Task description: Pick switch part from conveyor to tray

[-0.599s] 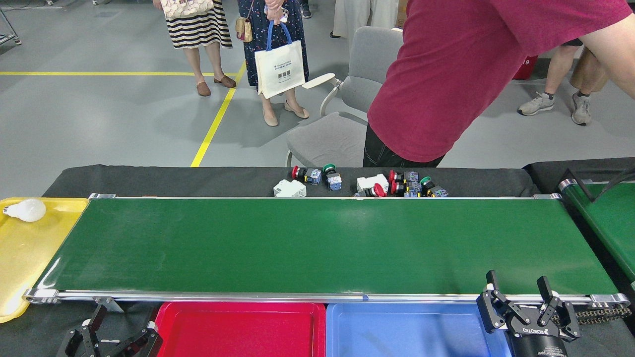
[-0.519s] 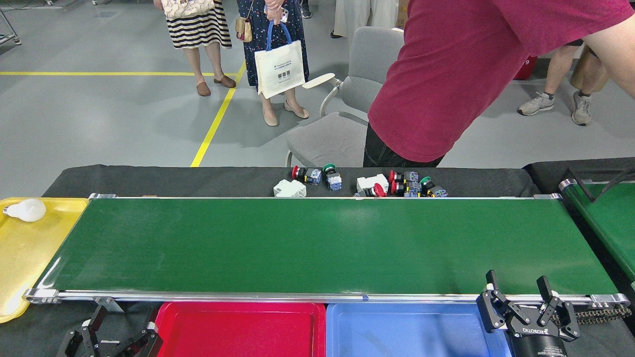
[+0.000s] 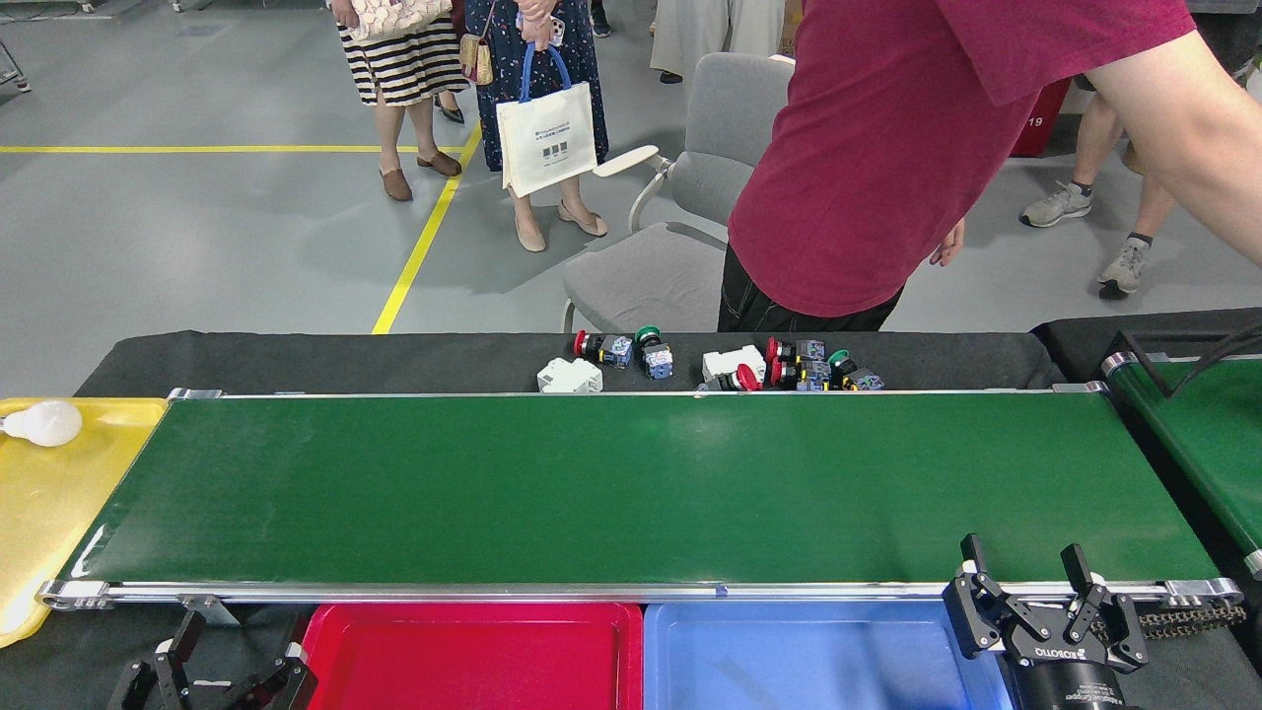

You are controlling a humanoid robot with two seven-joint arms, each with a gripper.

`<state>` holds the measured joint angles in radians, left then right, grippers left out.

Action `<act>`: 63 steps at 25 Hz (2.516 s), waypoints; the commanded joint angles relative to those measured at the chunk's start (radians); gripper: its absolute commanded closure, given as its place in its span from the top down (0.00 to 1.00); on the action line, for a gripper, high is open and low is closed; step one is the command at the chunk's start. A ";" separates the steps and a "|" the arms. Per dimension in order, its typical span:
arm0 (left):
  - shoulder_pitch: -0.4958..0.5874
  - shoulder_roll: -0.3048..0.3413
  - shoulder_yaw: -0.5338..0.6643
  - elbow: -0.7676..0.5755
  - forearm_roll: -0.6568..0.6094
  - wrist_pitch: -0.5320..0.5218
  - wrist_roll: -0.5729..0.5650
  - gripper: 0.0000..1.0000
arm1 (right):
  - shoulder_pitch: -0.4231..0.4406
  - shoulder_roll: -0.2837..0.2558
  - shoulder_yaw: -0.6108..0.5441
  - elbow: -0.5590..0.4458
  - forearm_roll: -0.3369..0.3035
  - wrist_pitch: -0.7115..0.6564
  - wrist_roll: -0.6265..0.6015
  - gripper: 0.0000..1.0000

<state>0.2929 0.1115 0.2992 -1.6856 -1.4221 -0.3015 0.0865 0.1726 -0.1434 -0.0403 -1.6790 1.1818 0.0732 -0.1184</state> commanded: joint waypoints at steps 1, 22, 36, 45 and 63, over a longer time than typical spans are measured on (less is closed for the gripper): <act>-0.008 0.007 0.008 -0.008 0.005 -0.004 0.009 1.00 | -0.013 -0.001 -0.004 -0.010 -0.002 -0.004 0.025 0.98; -0.009 0.007 0.011 -0.016 0.006 -0.001 0.009 1.00 | 0.087 0.018 0.000 -0.087 0.002 -0.004 0.037 0.98; -0.009 0.007 0.021 -0.019 0.006 -0.002 0.009 1.00 | 0.088 0.016 0.002 -0.090 0.005 -0.004 0.037 0.98; -0.012 0.008 0.021 -0.019 0.006 -0.002 0.009 1.00 | 0.088 0.018 0.002 -0.090 0.018 -0.001 0.039 0.98; -0.012 0.011 0.021 -0.019 0.005 -0.002 0.009 1.00 | 0.087 0.021 0.003 -0.087 0.024 0.005 0.040 0.98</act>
<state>0.2886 0.1123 0.3160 -1.6907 -1.4204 -0.3053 0.0883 0.2653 -0.1254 -0.0350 -1.7531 1.2043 0.0771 -0.0730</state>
